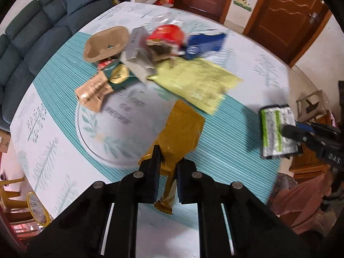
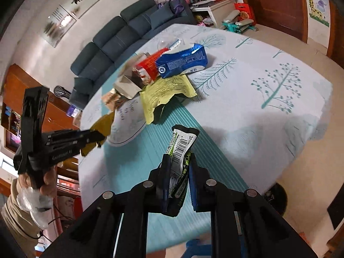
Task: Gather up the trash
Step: 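Grasp the mustard-yellow bag with the left gripper, then carry the black-green bag and mustard-yellow bag over the black bin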
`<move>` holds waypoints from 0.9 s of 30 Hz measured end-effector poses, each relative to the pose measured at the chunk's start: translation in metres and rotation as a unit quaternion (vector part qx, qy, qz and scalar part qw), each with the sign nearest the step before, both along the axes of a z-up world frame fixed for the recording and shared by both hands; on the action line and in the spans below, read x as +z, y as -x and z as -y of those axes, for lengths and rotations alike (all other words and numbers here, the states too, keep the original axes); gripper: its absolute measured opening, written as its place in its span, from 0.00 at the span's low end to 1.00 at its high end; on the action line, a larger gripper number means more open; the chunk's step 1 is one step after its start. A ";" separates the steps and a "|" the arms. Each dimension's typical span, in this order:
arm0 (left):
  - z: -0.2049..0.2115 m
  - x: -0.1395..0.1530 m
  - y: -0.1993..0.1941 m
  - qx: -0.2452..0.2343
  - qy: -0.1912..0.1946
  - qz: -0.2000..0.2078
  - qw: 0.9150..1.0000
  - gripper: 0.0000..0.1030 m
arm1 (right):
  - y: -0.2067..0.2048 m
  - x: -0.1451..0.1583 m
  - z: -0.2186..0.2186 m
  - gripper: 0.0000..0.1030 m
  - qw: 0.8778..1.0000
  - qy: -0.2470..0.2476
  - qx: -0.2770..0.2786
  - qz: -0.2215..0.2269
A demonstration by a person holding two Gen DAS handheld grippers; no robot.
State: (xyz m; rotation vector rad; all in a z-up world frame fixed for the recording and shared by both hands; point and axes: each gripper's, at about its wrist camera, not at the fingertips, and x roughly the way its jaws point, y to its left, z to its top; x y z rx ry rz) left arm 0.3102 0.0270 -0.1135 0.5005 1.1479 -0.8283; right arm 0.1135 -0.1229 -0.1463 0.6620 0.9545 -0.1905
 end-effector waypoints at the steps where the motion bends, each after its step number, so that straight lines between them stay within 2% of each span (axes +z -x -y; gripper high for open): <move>1: 0.000 0.005 0.010 0.000 0.001 0.002 1.000 0.09 | 0.009 0.005 0.000 0.14 1.000 -0.001 -0.001 0.006; 9: 0.009 0.047 0.107 0.001 0.028 0.016 0.999 0.09 | 0.078 0.042 -0.002 0.14 0.999 0.006 -0.008 0.039; 15: 0.034 0.051 0.176 -0.016 0.052 0.020 0.998 0.09 | 0.138 0.050 0.003 0.14 0.999 0.010 -0.024 0.038; 22: 0.076 0.021 0.244 -0.035 0.056 -0.008 0.998 0.09 | 0.208 0.030 0.022 0.14 0.998 0.011 -0.064 0.015; 27: 0.107 -0.015 0.281 -0.045 0.042 -0.024 0.998 0.09 | 0.248 -0.009 0.041 0.14 0.995 -0.003 -0.095 -0.017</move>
